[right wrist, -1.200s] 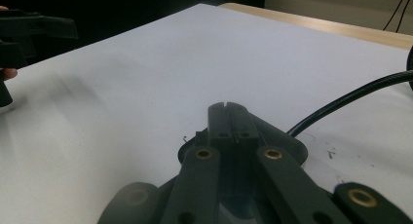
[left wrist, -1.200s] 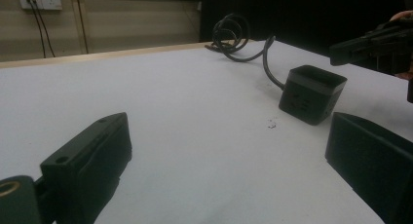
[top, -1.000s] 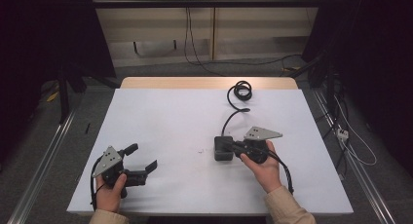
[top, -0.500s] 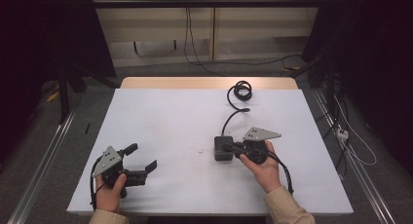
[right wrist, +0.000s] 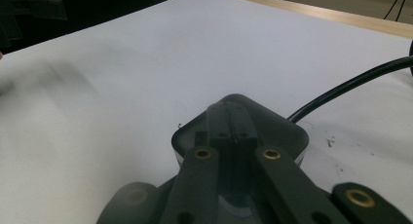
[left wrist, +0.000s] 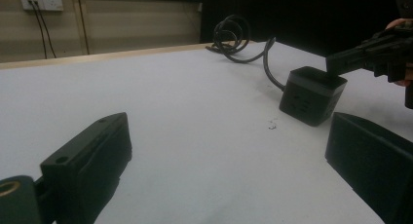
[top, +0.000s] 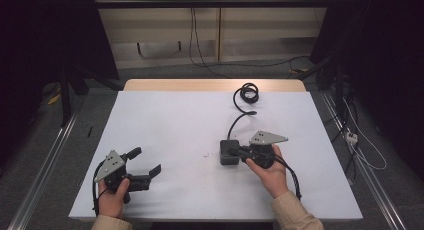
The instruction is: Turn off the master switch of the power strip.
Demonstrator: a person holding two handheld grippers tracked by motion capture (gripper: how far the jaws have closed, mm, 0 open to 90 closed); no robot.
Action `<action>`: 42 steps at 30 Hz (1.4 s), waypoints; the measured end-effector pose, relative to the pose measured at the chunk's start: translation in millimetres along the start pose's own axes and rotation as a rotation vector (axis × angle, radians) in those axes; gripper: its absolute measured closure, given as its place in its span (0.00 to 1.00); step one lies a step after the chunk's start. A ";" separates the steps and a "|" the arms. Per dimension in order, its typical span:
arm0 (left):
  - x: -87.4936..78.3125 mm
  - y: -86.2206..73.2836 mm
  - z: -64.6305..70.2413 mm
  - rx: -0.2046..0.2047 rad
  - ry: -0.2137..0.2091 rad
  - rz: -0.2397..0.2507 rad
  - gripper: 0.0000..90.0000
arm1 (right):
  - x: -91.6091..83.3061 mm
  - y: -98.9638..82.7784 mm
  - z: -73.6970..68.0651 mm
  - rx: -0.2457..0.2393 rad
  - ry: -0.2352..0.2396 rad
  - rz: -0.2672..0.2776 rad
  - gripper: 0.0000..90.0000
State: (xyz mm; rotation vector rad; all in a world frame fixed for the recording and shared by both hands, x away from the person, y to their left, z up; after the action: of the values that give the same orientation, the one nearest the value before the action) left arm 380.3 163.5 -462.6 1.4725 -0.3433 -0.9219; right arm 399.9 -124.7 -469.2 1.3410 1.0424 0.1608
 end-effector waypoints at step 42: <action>-1.0 0.1 -0.2 -0.002 0.003 0.002 0.03 | 1.9 -2.8 -0.4 -0.040 -0.016 -0.010 1.00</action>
State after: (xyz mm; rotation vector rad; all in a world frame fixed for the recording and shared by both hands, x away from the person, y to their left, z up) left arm 379.8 164.2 -462.2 1.4717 -0.3416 -0.9182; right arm 399.4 -124.0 -472.4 1.2987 1.0274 0.1628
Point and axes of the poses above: each handheld gripper's, and its own axes: x roughly forward along the jaws, y roughly out of its top, z roughly to its right, the point moved 9 cm from there along x, roughly forward along the jaws, and after that the axes turned 6 degrees about -z, right-handed, at the moved point
